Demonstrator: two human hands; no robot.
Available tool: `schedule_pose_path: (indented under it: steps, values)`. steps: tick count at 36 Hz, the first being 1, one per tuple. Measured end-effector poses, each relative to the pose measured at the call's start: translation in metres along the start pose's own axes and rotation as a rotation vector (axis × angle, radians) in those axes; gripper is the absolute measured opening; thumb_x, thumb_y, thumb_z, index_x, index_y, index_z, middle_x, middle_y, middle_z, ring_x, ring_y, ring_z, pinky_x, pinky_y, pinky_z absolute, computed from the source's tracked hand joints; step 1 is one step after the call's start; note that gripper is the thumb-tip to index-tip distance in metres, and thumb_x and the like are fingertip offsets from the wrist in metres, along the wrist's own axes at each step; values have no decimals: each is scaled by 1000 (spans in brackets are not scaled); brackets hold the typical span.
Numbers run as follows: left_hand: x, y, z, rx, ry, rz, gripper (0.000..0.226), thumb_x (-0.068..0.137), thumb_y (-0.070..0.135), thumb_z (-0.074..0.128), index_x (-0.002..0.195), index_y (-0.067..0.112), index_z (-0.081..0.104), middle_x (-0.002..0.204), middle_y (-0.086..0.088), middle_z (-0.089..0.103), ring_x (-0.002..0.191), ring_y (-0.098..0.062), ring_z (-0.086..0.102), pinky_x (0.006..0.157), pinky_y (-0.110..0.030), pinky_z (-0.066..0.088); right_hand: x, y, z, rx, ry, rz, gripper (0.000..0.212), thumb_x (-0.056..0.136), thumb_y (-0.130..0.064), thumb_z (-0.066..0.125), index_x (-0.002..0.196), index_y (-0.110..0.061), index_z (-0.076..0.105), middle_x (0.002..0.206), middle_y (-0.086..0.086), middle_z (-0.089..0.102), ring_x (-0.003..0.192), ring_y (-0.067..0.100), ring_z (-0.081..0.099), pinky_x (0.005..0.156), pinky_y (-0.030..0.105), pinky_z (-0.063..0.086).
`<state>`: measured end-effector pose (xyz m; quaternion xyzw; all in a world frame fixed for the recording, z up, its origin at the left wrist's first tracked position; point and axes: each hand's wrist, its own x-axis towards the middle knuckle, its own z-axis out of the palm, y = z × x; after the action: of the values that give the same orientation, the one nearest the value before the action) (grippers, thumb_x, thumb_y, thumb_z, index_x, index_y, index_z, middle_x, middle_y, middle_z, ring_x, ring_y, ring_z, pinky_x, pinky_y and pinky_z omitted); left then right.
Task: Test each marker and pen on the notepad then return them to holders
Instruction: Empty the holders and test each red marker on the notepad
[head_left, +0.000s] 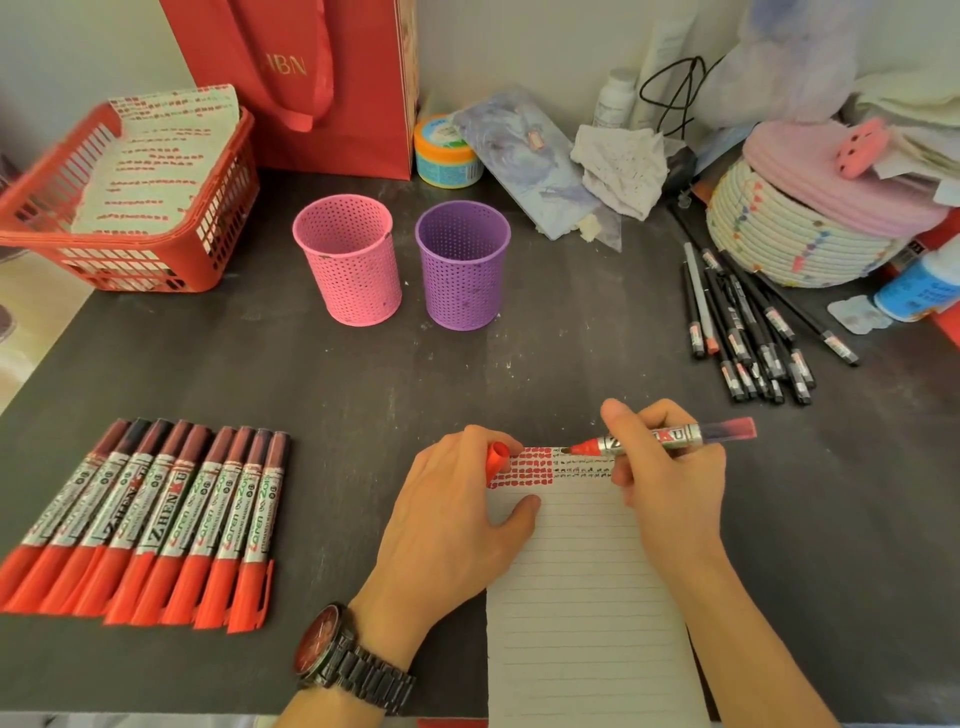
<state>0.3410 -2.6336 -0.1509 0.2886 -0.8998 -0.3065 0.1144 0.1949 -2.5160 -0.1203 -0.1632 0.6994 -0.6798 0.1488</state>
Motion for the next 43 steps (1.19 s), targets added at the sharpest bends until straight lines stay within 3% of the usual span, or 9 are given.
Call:
schedule_pose_path:
  steps: [7,11,14,19,23,25,29,32,43]
  values:
    - [-2,4,-6,-9,-22,15,42,83,66,58,117,54,36,118,35,43,110,6,43,86,-7,32,-3,-17,-6,77,-54,20,31,87,-46,73,72,-21,63,52,3,56,41,10,45,41,19,37]
    - [-6,6,-11,-72,34,63,33,86,66,45,117,53,40,119,36,44,114,10,46,86,-5,37,-9,-34,-11,276,-111,139,32,82,-47,75,82,-15,71,65,10,63,46,16,50,43,24,41]
    - [-10,5,-13,-191,80,37,23,90,67,34,103,50,43,108,30,49,103,3,52,75,-11,42,-17,-41,-21,456,-206,293,37,83,-43,62,94,-11,79,85,17,72,53,19,58,48,26,49]
    - [-18,9,-22,-295,87,30,46,86,83,14,96,50,45,97,23,58,91,-2,59,69,-14,42,-37,-48,-34,472,-286,351,46,78,-36,55,104,-3,75,96,27,72,53,24,56,46,29,49]
    - [-29,14,-37,-258,58,64,43,87,83,20,114,59,43,111,34,58,104,6,58,81,-10,46,-49,-52,-37,431,-192,331,39,72,-32,57,94,0,61,80,30,71,42,23,52,38,27,44]
    - [-36,16,-47,-266,63,86,45,87,82,27,123,59,41,112,34,60,102,4,59,81,-7,43,-55,-53,-37,415,-168,318,36,71,-32,61,87,1,63,74,30,69,39,22,51,36,26,42]
    - [-47,21,-64,-357,70,95,30,87,67,48,114,54,43,104,32,65,95,1,65,75,-8,44,-66,-53,-35,382,-172,289,28,69,-36,67,71,-10,75,69,28,68,40,20,51,36,24,41]
    - [-52,25,-73,-363,76,109,25,85,59,55,109,56,49,108,35,63,102,8,61,77,-2,41,-72,-53,-32,379,-175,266,30,66,-40,69,71,-11,75,67,27,68,40,20,51,36,24,41]
    - [-57,35,-78,-279,27,202,28,86,58,58,113,50,60,110,33,63,101,0,62,80,-12,48,-87,-61,-26,256,-320,219,37,71,-45,69,89,-14,78,75,23,72,49,19,58,45,23,47]
